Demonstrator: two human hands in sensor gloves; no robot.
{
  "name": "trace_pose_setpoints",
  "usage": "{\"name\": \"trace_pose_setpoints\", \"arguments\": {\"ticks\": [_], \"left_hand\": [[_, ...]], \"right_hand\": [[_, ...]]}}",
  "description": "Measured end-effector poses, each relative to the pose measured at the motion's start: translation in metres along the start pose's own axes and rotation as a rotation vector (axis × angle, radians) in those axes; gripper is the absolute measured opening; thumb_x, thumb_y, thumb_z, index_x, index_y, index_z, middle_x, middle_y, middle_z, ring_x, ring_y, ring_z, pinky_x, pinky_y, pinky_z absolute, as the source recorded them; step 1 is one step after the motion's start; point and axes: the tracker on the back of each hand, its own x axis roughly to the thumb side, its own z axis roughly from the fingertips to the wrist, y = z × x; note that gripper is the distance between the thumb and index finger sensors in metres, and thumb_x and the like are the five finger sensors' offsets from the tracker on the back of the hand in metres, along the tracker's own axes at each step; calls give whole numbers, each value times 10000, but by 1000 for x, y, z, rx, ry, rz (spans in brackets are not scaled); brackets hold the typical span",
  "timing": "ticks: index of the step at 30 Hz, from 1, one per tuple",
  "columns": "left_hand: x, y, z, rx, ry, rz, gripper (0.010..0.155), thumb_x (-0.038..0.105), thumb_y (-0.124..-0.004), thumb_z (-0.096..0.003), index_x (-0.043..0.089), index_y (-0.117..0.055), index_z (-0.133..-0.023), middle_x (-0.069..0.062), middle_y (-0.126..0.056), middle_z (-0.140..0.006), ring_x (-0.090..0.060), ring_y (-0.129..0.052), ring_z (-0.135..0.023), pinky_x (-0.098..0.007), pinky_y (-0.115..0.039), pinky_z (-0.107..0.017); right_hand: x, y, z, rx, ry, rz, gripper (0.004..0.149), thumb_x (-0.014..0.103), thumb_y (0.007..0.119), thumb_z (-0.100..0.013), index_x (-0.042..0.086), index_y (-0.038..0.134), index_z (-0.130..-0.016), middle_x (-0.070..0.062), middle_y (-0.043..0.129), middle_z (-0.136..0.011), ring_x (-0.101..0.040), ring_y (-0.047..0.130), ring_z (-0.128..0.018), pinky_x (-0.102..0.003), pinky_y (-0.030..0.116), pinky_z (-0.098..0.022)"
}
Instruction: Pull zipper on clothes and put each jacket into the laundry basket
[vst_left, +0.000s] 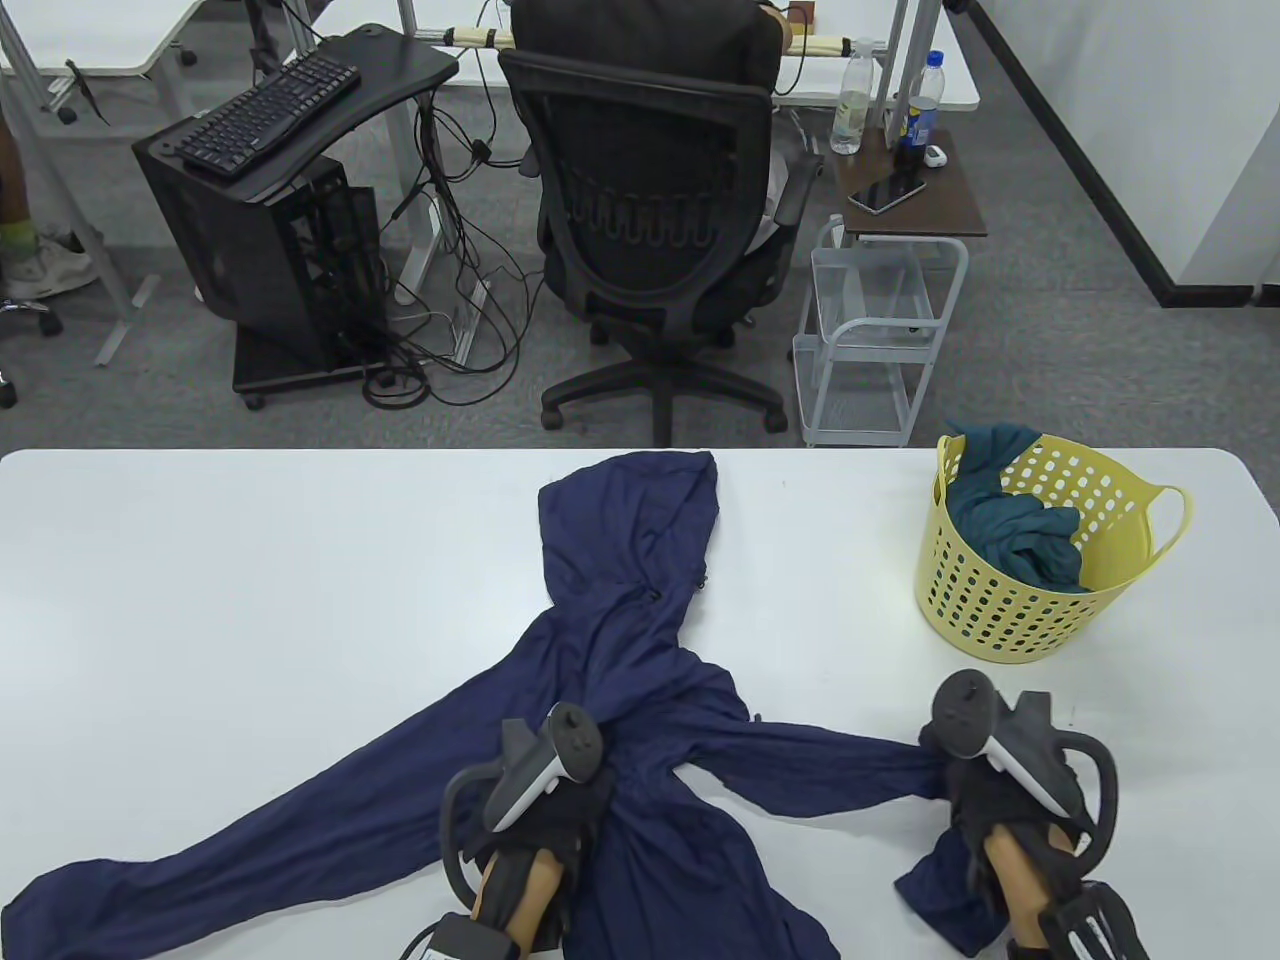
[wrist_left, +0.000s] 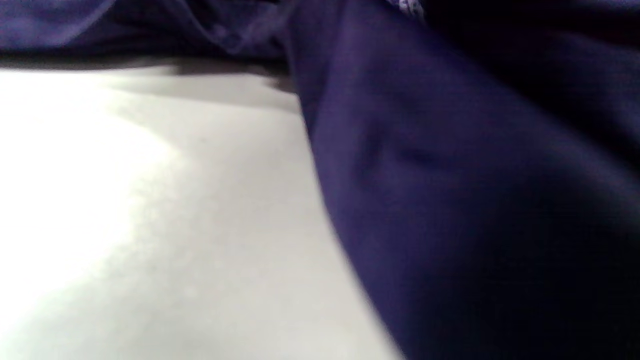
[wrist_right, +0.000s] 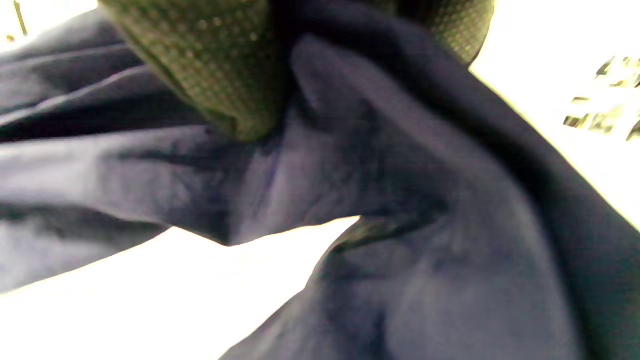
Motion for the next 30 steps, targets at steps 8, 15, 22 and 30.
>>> {"name": "trace_pose_setpoints", "arguments": {"ticks": [8,15,22,30], "left_hand": [[10,-6,0,-41,-46,-20,565,631,-551,-446,665,-403,-990,124,-305,-1223,-358,-311,-1104,-602,-399,-750],[8,-6,1,-38,-65,-14,582,634,-560,-441,658,-375,-992,114,-314,-1224,-363,-328,-1101,-602,-408,-748],[18,-5,9,-68,-115,-28,575,624,-571,-442,633,-434,-1000,95,-350,-1221,-364,-343,-1098,-606,-424,-740],[54,-16,39,-163,-230,-193,581,623,-571,-441,613,-438,-1007,66,-336,-1220,-386,-404,-1087,-601,-475,-726]], "right_hand": [[-20,-35,23,-510,-177,95,431,104,848,-467,444,975,-699,150,910,-880,-221,824,-847,-521,609,-724],[-23,58,14,309,-95,70,518,278,887,-463,380,779,-960,45,685,-1120,-365,560,-1031,-637,466,-740],[33,21,12,212,-156,-77,490,366,777,-502,338,760,-991,10,684,-1131,-398,577,-1026,-625,504,-727],[139,12,-35,125,-73,-340,500,482,720,-517,349,748,-998,9,752,-1101,-396,675,-990,-598,571,-709]]}}
